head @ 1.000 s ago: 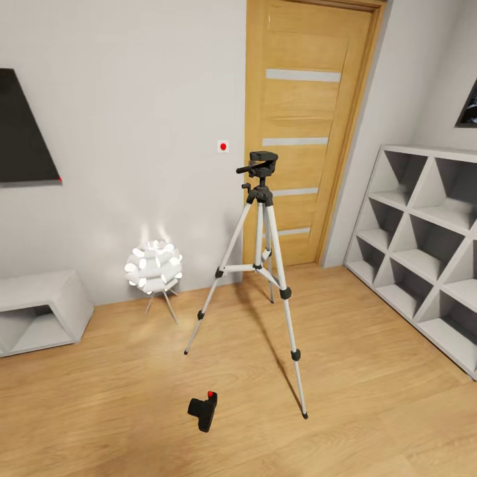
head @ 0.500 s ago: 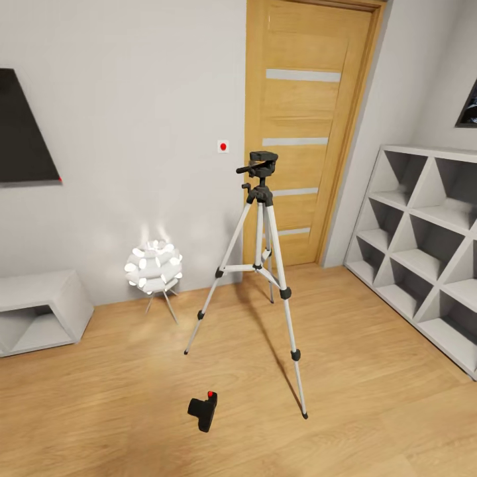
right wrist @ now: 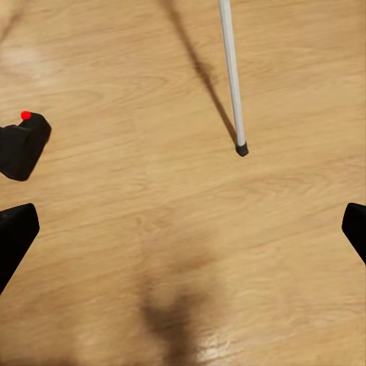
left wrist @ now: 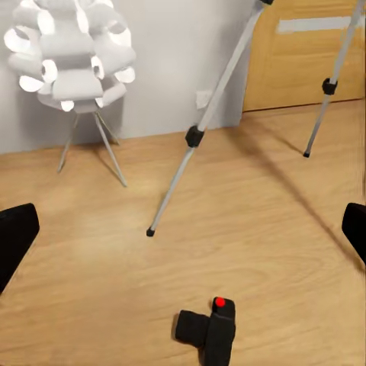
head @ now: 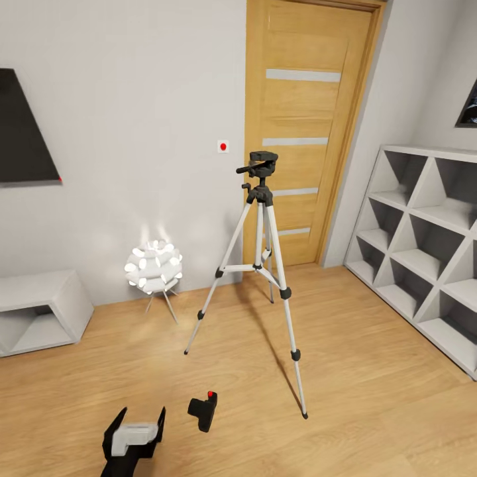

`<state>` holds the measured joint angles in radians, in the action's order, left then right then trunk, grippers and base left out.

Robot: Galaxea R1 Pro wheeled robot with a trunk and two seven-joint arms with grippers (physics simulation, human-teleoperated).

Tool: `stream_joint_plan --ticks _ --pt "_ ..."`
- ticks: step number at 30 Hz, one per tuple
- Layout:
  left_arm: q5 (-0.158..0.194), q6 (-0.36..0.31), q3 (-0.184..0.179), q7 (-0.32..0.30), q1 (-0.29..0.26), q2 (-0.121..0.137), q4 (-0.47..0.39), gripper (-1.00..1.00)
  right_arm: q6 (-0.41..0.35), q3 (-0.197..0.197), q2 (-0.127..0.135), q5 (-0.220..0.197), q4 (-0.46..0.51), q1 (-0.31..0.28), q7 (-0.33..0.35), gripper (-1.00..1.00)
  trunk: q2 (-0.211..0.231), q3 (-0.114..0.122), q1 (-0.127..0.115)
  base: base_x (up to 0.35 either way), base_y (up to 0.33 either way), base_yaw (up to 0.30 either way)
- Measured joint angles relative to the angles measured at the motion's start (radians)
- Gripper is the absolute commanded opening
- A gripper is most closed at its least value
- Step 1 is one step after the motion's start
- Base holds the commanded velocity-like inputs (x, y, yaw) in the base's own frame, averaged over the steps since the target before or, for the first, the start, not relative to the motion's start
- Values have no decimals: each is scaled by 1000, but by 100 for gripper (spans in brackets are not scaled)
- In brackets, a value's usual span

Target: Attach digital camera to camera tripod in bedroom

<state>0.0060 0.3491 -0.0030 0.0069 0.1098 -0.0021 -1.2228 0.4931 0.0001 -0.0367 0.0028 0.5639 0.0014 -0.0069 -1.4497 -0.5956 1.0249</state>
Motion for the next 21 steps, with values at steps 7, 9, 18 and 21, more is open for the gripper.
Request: stream_joint_plan --ticks 7,9,18,21 --pt "-3 -59 -22 0 160 -1 -284 100 1 0 1 0 1 0 0 100 0 0 0 0 0 0" --pt "-6 -55 -53 1 183 -2 -305 100 1 0 0 0 1 0 0 100 0 0 0 0 0 0" --pt "-10 -52 -97 79 206 4 -306 100 18 0 0 -1 2 0 0 100 0 0 0 0 0 0" --pt "-12 -51 -98 89 207 11 -301 100 44 -1 1 -1 1 0 0 100 0 0 0 0 0 0"
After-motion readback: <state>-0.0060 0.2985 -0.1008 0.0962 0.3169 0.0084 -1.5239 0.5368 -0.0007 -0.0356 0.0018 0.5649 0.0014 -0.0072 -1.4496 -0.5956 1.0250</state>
